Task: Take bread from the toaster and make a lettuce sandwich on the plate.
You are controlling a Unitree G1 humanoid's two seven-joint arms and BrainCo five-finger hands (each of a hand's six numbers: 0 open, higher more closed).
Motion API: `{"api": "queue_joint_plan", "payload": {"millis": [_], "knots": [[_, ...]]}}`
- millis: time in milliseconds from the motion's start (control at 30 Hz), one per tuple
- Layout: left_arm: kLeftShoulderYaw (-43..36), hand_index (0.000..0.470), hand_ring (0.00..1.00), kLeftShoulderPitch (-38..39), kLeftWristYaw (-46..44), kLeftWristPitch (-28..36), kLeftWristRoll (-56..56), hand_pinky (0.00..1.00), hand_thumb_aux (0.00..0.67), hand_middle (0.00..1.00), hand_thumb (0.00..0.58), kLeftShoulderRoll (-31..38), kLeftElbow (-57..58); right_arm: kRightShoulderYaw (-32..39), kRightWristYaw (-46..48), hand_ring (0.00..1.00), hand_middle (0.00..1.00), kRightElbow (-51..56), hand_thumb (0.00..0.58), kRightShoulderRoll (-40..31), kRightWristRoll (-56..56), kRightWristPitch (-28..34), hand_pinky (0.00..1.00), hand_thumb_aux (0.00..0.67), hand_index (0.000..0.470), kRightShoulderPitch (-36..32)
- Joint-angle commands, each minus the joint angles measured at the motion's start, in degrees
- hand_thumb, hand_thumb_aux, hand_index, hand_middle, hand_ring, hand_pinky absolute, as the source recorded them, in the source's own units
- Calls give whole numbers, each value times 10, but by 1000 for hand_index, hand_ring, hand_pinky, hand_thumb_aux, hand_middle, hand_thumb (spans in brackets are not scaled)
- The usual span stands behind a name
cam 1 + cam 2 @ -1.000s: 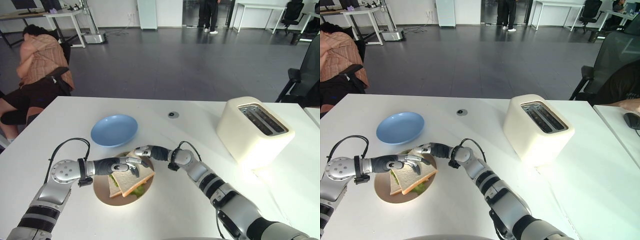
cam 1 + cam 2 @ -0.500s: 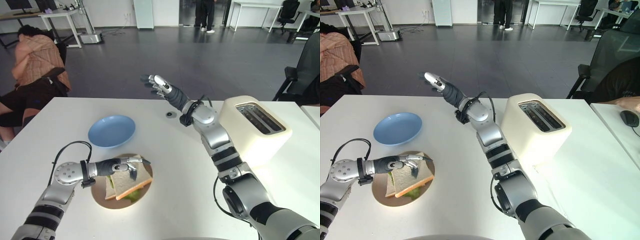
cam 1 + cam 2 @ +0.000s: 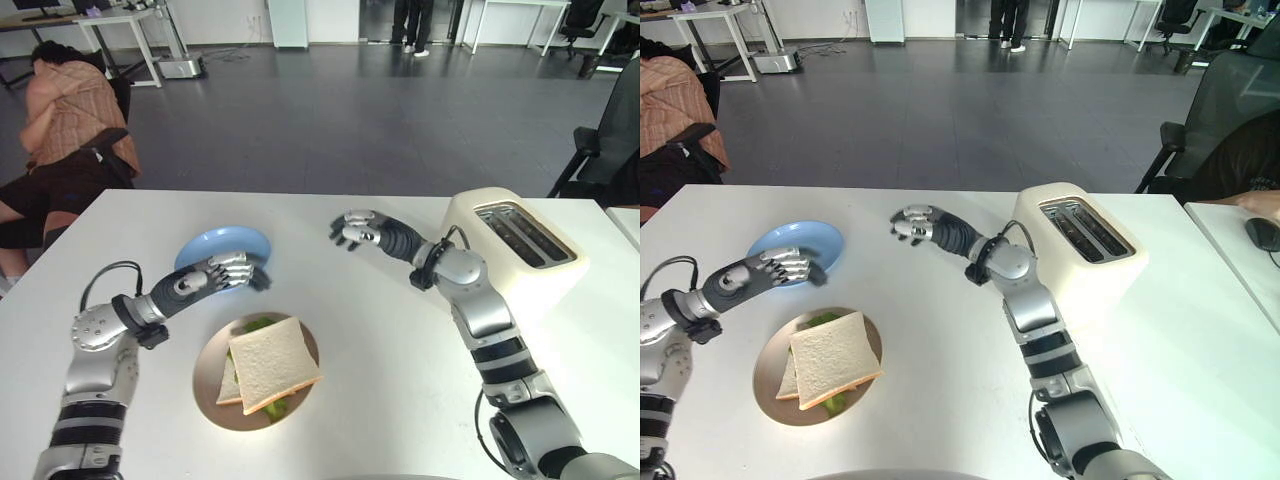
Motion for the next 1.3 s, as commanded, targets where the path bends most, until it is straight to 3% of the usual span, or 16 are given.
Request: {"api": "queue_joint_plan", "payload": {"millis": [33,233,400,600,700,1000,1300], "knots": [[-16,470,1000,20,14,-8,149,1000,670,1000,580,115,64,18,58,1000,1000,-42,580,-75,-15,23,1000,670,470,48],[-29,470,1000,55,34,21,263,1000,670,1000,580,201,126,53,127,1000,1000,-76,580,-144,-19,48,1000,670,470,95],[-90,470,1000,102,-42,16,301,1000,670,1000,580,219,98,96,206,1000,1000,-109,580,-206,-22,65,1000,670,470,140],[-113,470,1000,147,-151,88,173,1000,670,1000,580,155,-57,109,234,1000,1000,-133,580,-225,-17,81,1000,670,470,165],[-109,470,1000,159,-162,117,130,1000,670,1000,580,134,-113,111,239,1000,1000,-142,580,-230,-15,87,1000,670,470,177],[-138,470,1000,108,-120,99,150,1000,670,1000,580,51,-108,171,251,1000,1000,-143,580,-221,-25,83,1000,670,470,241],[-205,470,1000,-22,-96,22,253,1000,670,1000,580,2,33,189,223,1000,1000,-81,580,-169,-29,63,1000,670,470,231]]}}
